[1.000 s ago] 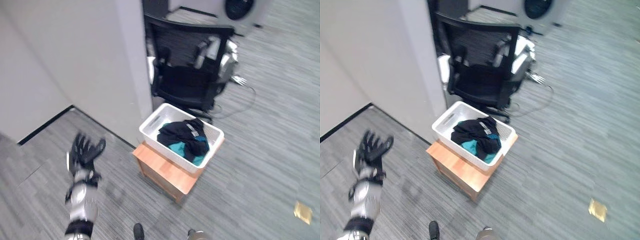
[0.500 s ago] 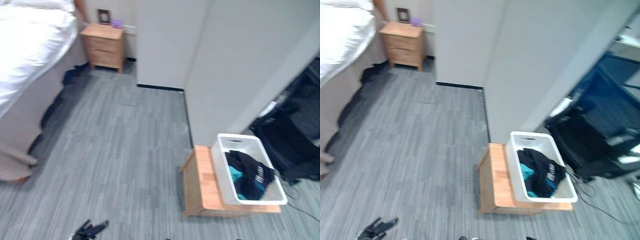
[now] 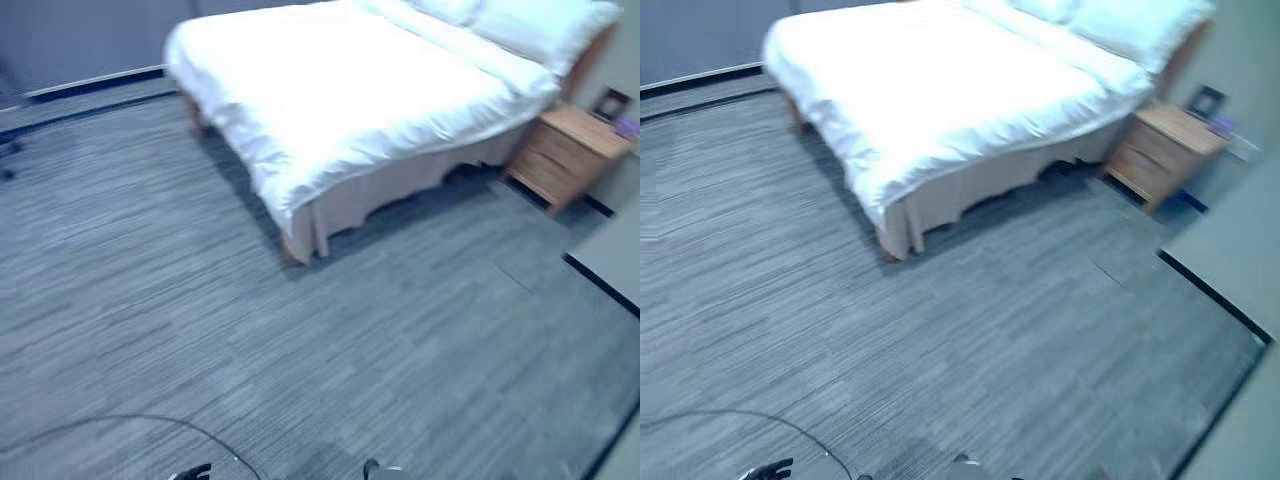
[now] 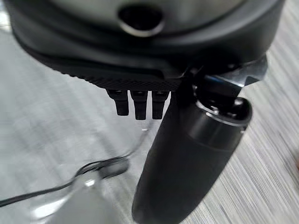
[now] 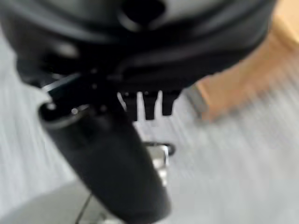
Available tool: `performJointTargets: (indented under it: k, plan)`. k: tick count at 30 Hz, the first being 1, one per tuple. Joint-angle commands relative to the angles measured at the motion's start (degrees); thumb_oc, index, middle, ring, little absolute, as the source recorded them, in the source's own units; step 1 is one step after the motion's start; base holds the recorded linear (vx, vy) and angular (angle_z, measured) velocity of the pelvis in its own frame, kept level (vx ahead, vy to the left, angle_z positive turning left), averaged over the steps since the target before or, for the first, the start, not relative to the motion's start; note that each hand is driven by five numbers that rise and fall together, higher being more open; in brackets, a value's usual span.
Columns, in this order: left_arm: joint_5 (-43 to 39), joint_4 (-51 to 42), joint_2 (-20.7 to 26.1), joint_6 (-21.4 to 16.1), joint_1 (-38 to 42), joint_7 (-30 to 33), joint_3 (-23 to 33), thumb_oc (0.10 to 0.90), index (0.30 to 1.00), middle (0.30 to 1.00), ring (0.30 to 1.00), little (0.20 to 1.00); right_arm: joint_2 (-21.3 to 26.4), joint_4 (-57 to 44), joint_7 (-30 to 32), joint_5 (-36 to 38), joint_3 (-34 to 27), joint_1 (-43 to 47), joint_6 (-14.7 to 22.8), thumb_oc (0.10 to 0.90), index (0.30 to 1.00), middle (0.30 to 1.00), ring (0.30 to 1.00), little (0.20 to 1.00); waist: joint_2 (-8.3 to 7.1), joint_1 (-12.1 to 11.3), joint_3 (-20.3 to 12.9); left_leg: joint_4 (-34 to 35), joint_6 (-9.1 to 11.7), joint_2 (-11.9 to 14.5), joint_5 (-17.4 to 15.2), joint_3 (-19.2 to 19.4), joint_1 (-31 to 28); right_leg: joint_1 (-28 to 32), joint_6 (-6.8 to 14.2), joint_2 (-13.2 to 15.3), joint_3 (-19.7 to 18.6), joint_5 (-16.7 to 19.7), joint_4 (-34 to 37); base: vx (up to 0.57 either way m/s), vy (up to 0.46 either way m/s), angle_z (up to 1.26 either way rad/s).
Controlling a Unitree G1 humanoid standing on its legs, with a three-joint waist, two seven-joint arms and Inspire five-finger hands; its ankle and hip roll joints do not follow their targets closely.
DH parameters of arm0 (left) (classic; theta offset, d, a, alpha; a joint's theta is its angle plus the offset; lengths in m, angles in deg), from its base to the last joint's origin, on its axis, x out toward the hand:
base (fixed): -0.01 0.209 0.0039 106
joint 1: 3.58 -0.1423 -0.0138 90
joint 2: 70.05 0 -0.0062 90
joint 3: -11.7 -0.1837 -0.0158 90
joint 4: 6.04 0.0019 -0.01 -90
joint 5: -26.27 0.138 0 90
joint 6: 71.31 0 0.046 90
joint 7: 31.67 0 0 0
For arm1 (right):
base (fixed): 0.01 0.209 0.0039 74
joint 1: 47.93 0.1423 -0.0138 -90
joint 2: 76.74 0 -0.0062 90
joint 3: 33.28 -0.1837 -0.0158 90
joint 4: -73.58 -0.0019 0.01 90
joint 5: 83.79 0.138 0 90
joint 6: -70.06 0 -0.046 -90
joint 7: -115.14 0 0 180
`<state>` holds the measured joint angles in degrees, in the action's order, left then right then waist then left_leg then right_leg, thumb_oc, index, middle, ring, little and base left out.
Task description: Pick up bed clothes into laundry basket.
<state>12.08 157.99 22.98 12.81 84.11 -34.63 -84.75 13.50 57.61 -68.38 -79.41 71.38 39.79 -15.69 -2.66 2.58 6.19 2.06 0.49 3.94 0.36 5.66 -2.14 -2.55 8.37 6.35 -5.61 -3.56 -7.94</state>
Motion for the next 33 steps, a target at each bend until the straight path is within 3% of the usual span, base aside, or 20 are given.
performJointTargets:
  k: [1, 2, 3, 4, 5, 9, 10, 11, 12, 16, 18, 23, 33]
  plan:
    - [-3.73, -1.41, 0.88, -1.99, 4.17, 1.09, 5.06, 0.8, 0.9, 0.9, 0.9, 0.9, 0.59, -5.84, 0.22, 2.3, -0.25, 0.92, 3.27, 0.8, 0.9, 0.9, 0.9, 0.9, -3.41, 0.12, 0.17, -0.71, 4.45, 5.75, 6.46, 0.31, 7.33, 4.91, -1.95, -2.75, 7.01, -0.21, 4.18, -0.23, -0.46, 0.72]
    - [-5.43, -1.28, 0.75, -2.2, 3.41, 1.35, 6.44, 0.8, 0.9, 0.9, 0.9, 0.9, 0.35, -6.83, -0.03, 2.5, 0.39, 1.33, 3.49, 0.8, 0.9, 0.9, 0.9, 0.9, -4.0, -0.46, 0.48, -0.99, 5.18, 6.96, 7.24, 0.01, 8.23, 5.69, -2.21, -3.21, 7.9, 0.11, 5.58, -0.29, -0.311, 0.95]
    - [-8.09, -0.9, 0.43, -2.57, 2.84, 1.32, 8.48, 0.8, 0.9, 0.9, 0.9, 0.9, 0.95, -7.93, -0.44, 3.75, 0.23, 1.81, 4.24, 0.8, 0.9, 0.9, 0.9, 0.9, -4.86, -1.2, 2.61, -6.88, 4.96, 7.35, 6.3, 1.96, 11.19, 5.53, -3.15, -2.87, 9.21, 1.29, 5.99, -0.22, -0.214, 0.84]
    - [-8.1, -0.89, 0.43, -2.57, 2.86, 1.32, 8.48, 0.8, 0.9, 0.9, 0.9, 0.9, 0.95, -7.92, -0.44, 3.75, 0.22, 1.83, 4.24, 0.8, 0.9, 0.9, 0.9, 0.9, -4.8, -1.14, 2.46, -6.94, 4.97, 7.4, 6.34, 1.88, 11.46, 5.35, -3.17, -2.93, 9.26, 1.37, 6.01, -0.4, -0.146, 0.5]
    - [-9.17, 0.57, -0.56, -2.02, 2.25, 1.51, 10.01, 0.8, 0.9, 0.9, 0.9, 0.9, 1.08, -7.12, -0.12, 4.55, -0.65, 1.95, 4.22, 0.8, 0.9, 0.9, 0.9, 0.9, -5.5, -0.1, 3.03, -14.69, 3.68, 7.57, 2.47, 10.67, 11.08, 4.91, -4.18, -2.22, 11.82, 2.7, 6.62, -0.3, -0.007, 0.12]
    - [-7.15, 3.32, -2.39, -1.27, 1.95, 1.25, 9.82, 0.8, 0.9, 0.9, 0.9, 0.9, 0.3, -2.8, -0.1, 4.38, -2.36, 0.96, 3.35, 0.8, 0.9, 0.9, 0.9, 0.9, -4.42, 1.14, 1.18, -17.91, 3.76, 5.43, -3.42, 14.91, 6.95, 5.44, -4.55, -2.13, 15.53, 2.26, 7.81, -0.17, 0.069, 0.43]
    - [-6.4, 3.59, -2.94, -1.0, 2.03, 1.31, 9.3, 0.8, 0.9, 0.9, 0.9, 0.9, -0.02, -1.8, -0.29, 4.1, -2.69, 0.49, 2.96, 0.8, 0.9, 0.9, 0.9, 0.9, -3.9, 2.01, 0.41, -16.53, 3.44, 5.36, -4.55, 17.52, 5.5, 5.31, -4.34, -1.95, 16.99, 2.01, 7.55, 0.01, 0.097, 0.85]
    - [-6.39, 3.58, -2.97, -0.99, 2.01, 1.32, 9.29, 0.8, 0.9, 0.9, 0.9, 0.9, 0.01, -1.78, -0.29, 4.09, -2.68, 0.47, 2.97, 0.8, 0.9, 0.9, 0.9, 0.9, -3.88, 2.04, 0.38, -16.4, 3.4, 5.29, -4.54, 17.52, 5.44, 5.31, -4.3, -1.91, 17.01, 2.0, 7.53, -0.02, 0.197, 1.18]
    - [-5.31, 3.67, -4.18, -0.65, 1.98, 1.0, 7.81, 0.8, 0.9, 0.9, 0.9, 0.9, -0.49, 0.81, 0.12, 2.55, -2.73, 0.02, 2.28, 0.8, 0.9, 0.9, 0.9, 0.9, -2.28, 3.19, -1.31, -8.0, 3.22, 3.32, -3.85, 18.03, 1.9, 5.22, -3.34, -2.31, 18.88, 2.34, 8.27, 0.0, 0.213, 0.98]
    - [-3.06, 2.19, -5.13, -0.54, 4.39, 0.89, 3.94, 0.8, 0.9, 0.9, 0.9, 0.9, -2.59, 3.4, 0.99, 0.31, -1.6, 0.28, 0.86, 0.8, 0.9, 0.9, 0.9, 0.9, -1.86, 4.32, -3.4, 0.58, 3.05, 1.59, -1.41, 16.83, -2.01, 4.96, -2.22, -2.1, 18.83, 4.55, 9.77, -0.01, 0.15, 0.43]
    - [-3.47, 0.13, -5.27, -1.0, 4.98, 0.82, 2.56, 0.8, 0.9, 0.9, 0.9, 0.9, -2.95, 1.71, 1.39, -1.88, 0.41, 0.83, 1.25, 0.8, 0.9, 0.9, 0.9, 0.9, -2.26, 4.15, -3.65, 2.08, 2.55, 1.14, 0.36, 17.88, -2.2, 4.27, -2.44, -1.59, 18.89, 5.66, 9.56, -0.07, 0.095, -0.06]
    - [-0.48, 1.03, -5.87, -0.94, 5.49, 1.19, 0.87, 0.8, 0.9, 0.9, 0.9, 0.9, -2.69, 0.88, 0.58, -3.4, 2.98, 1.84, 1.42, 0.8, 0.9, 0.9, 0.9, 0.9, -2.87, 3.55, -4.07, 2.77, 2.2, 0.68, 0.46, 17.98, -3.05, 4.55, -2.19, -1.03, 18.74, 6.15, 9.51, -0.02, 0.026, -0.05]
    - [0.87, 2.02, -6.68, -1.24, 3.88, 0.92, 1.05, 0.8, 0.9, 0.9, 0.9, 0.9, -2.6, -1.89, 0.44, -5.38, 5.2, 2.17, 3.12, 0.8, 0.9, 0.9, 0.9, 0.9, -2.33, 2.99, -4.83, 2.94, 2.21, 0.58, 0.33, 18.42, -4.43, 5.83, -1.83, -0.63, 19.51, 6.41, 9.84, 0.03, 0.02, -0.05]
